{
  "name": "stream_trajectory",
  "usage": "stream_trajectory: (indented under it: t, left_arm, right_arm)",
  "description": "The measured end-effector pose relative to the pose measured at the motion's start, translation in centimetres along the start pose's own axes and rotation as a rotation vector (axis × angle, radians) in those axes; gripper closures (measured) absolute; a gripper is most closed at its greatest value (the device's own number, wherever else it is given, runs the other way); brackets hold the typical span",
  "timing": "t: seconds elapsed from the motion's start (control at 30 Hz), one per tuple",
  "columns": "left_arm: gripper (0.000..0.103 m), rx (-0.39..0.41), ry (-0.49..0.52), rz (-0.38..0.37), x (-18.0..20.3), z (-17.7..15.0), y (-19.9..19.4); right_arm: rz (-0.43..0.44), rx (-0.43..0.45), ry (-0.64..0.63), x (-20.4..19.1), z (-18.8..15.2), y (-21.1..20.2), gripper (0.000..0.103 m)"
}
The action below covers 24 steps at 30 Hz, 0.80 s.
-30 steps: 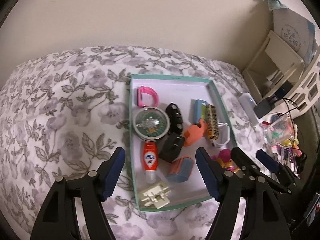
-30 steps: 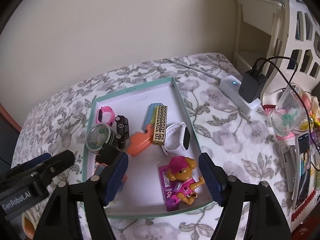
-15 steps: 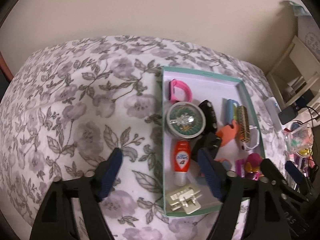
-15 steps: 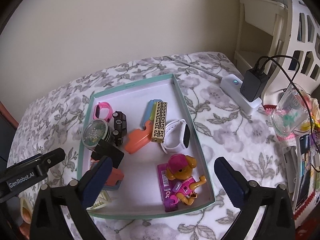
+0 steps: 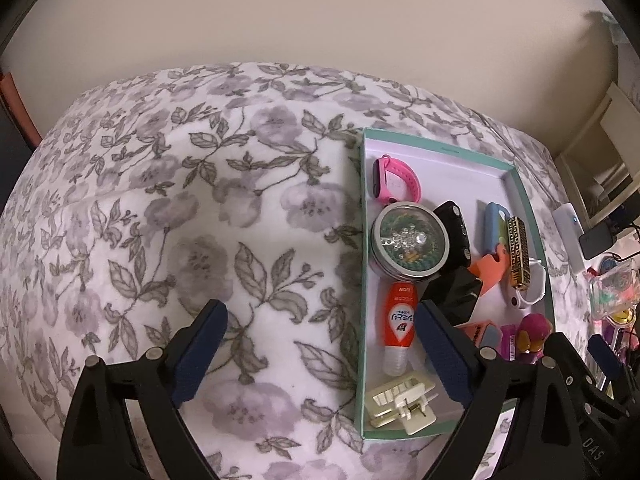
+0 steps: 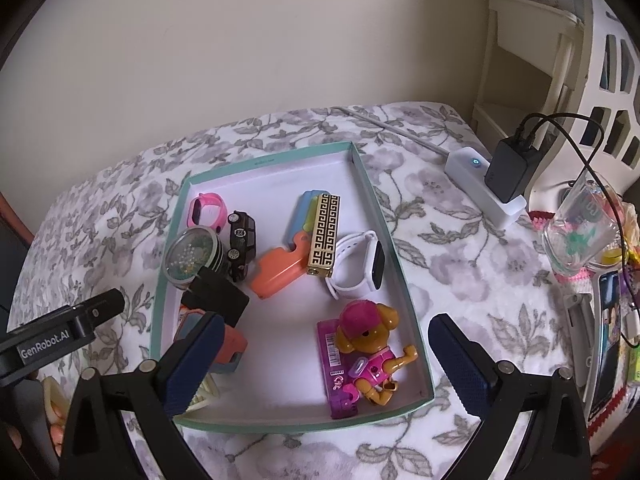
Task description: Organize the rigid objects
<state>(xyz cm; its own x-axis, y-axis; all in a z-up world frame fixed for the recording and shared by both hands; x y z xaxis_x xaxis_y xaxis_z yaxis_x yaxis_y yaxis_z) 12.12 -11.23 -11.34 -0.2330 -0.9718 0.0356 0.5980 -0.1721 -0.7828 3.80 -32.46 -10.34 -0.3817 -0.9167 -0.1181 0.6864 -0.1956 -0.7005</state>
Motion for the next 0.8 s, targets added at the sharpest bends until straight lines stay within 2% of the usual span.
stream_trajectory:
  t: [0.8]
  left_arm:
    - [0.009, 0.144, 0.099, 0.097, -3.2, -2.4, -8.0]
  right_arm:
    - [0.059, 0.113, 0.009, -3.1, -0.8, -7.2, 0.0]
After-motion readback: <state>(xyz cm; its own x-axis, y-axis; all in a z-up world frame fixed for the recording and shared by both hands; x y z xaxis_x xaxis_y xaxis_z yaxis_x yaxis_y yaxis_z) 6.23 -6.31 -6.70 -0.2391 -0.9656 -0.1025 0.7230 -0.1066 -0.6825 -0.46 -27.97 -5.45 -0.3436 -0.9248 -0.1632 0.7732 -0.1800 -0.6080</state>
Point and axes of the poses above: each gripper's, at about its wrist camera, not at the fingertips, and y roughly the way its jaws point, x to its right, z to its top, the point moved 9 cm from there along y, roughly the way its jaws point, and after that the axes turned 10 degrees about x, right-handed, at the moved point
